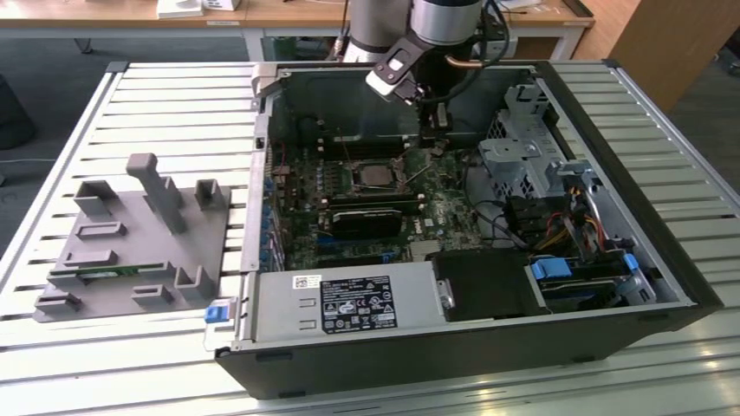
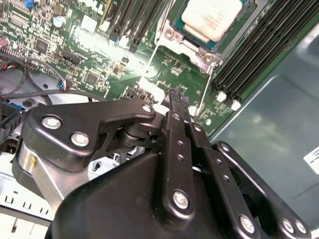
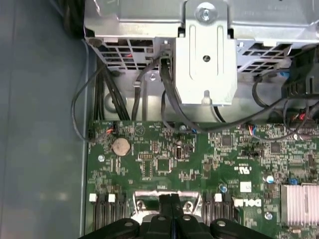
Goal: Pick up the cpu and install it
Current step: 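Close the cpu cover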
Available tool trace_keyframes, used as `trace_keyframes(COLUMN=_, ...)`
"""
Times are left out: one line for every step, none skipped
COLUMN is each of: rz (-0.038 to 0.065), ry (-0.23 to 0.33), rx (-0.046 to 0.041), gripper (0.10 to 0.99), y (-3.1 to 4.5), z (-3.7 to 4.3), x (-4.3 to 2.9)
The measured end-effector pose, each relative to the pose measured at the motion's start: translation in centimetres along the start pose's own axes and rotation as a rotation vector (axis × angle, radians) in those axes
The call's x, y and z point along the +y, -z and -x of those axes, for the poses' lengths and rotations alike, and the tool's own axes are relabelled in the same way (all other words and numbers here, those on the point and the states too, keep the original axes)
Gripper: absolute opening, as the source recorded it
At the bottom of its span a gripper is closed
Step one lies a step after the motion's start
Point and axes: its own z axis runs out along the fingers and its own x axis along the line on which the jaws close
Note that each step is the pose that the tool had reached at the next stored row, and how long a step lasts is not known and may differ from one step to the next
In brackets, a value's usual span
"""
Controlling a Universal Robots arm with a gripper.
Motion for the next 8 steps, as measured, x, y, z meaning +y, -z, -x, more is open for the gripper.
trace_keyframes(rz=-0.001, ry=0.0, rx=-0.0001, gripper=0.106, y=-0.04, z=-0.02, x=0.15)
trace_keyframes(rz=-0.002, ry=0.0, rx=-0.0003, gripper=0.106, y=-0.08, z=-0.05, x=0.3)
trace_keyframes(rz=-0.002, ry=0.0, rx=-0.0002, gripper=0.106, y=-0.13, z=-0.08, x=0.45)
trace_keyframes(rz=-0.003, ry=0.0, rx=-0.0002, gripper=0.106, y=-0.18, z=-0.11, x=0.58)
trace_keyframes(rz=-0.003, ry=0.0, rx=-0.0001, gripper=0.106, y=-0.23, z=-0.16, x=0.73)
trace_keyframes(rz=-0.003, ry=0.0, rx=0.0, gripper=0.106, y=-0.28, z=-0.21, x=0.88)
trace_keyframes(rz=-0.004, ry=0.0, rx=-0.0001, gripper=0.106, y=-0.32, z=-0.26, x=1.04)
trace_keyframes(rz=-0.004, ry=0.0, rx=-0.0001, gripper=0.106, y=-0.35, z=-0.33, x=1.2)
